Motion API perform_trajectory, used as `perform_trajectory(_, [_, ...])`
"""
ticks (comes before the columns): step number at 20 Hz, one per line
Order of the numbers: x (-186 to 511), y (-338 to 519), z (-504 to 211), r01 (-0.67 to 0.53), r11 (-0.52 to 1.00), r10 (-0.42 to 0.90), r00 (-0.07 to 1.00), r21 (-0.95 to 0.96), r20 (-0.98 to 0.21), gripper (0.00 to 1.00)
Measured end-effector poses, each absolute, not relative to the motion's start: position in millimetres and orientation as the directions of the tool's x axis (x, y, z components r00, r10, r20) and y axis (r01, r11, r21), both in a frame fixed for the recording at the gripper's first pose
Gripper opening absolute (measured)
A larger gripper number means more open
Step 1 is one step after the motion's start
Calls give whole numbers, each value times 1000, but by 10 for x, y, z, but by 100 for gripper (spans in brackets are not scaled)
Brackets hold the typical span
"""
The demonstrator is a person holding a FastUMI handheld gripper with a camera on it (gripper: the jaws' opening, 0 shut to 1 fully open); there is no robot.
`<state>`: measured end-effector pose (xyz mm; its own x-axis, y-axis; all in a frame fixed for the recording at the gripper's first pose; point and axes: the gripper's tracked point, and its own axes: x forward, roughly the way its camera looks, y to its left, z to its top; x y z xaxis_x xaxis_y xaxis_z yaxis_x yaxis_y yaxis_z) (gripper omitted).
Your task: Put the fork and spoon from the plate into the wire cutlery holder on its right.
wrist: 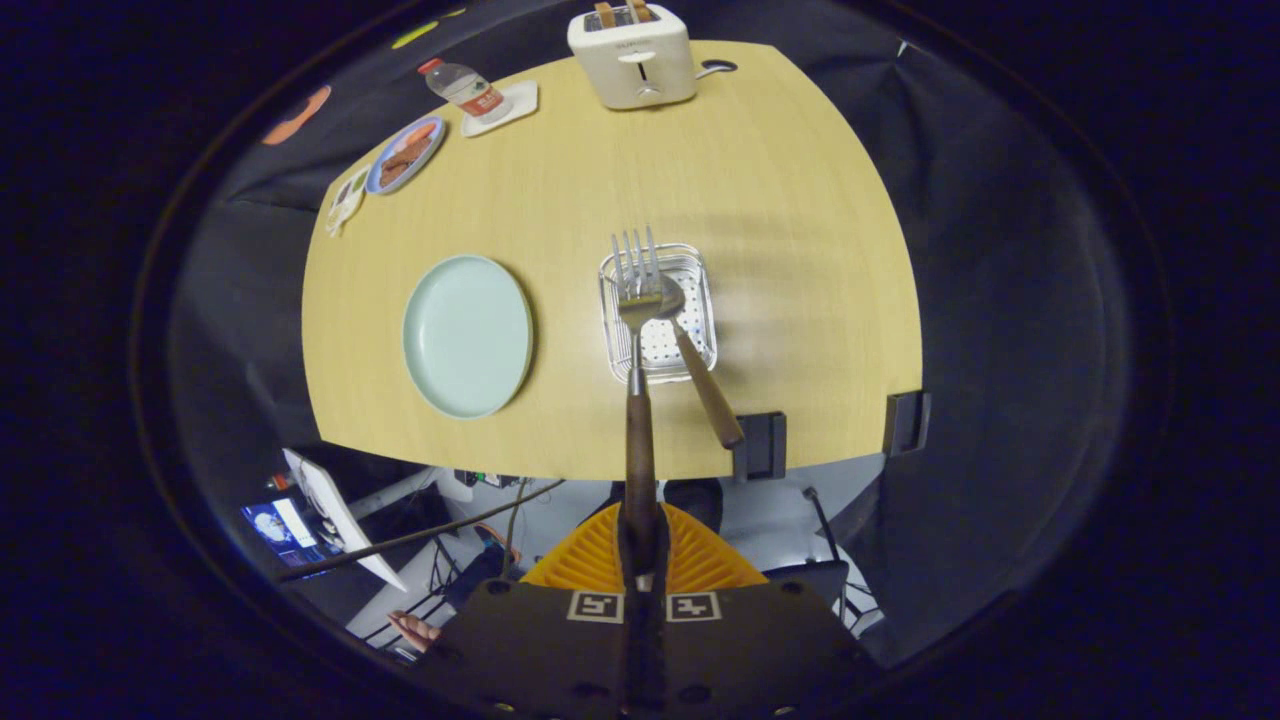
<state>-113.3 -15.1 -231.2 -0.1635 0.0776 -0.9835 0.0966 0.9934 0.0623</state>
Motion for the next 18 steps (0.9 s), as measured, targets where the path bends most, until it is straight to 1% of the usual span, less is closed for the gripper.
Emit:
perform_trajectory(3, [-1157,-195,-2363,143,987,103,-200,75,-974,1])
perform_trajectory(7, [-1109,-214,-2426,180,980,125,-220,86,-967,1])
perform_trajectory(8, [-1123,-210,-2446,180,980,130,-230,89,-964,5])
perform_trajectory(12, [-1103,-167,-2492,191,976,153,-241,108,-958,5])
perform_trajectory(13, [-1095,-166,-2492,194,975,154,-238,108,-959,9])
perform_trajectory(14, [-1060,-144,-2483,204,972,164,-232,117,-959,9])
perform_trajectory(15, [-1027,-143,-2475,212,970,169,-223,121,-960,12])
perform_trajectory(17, [-965,-150,-2469,194,974,156,-201,117,-967,12])
perform_trajectory(18, [-935,-168,-2456,177,978,139,-183,107,-973,19])
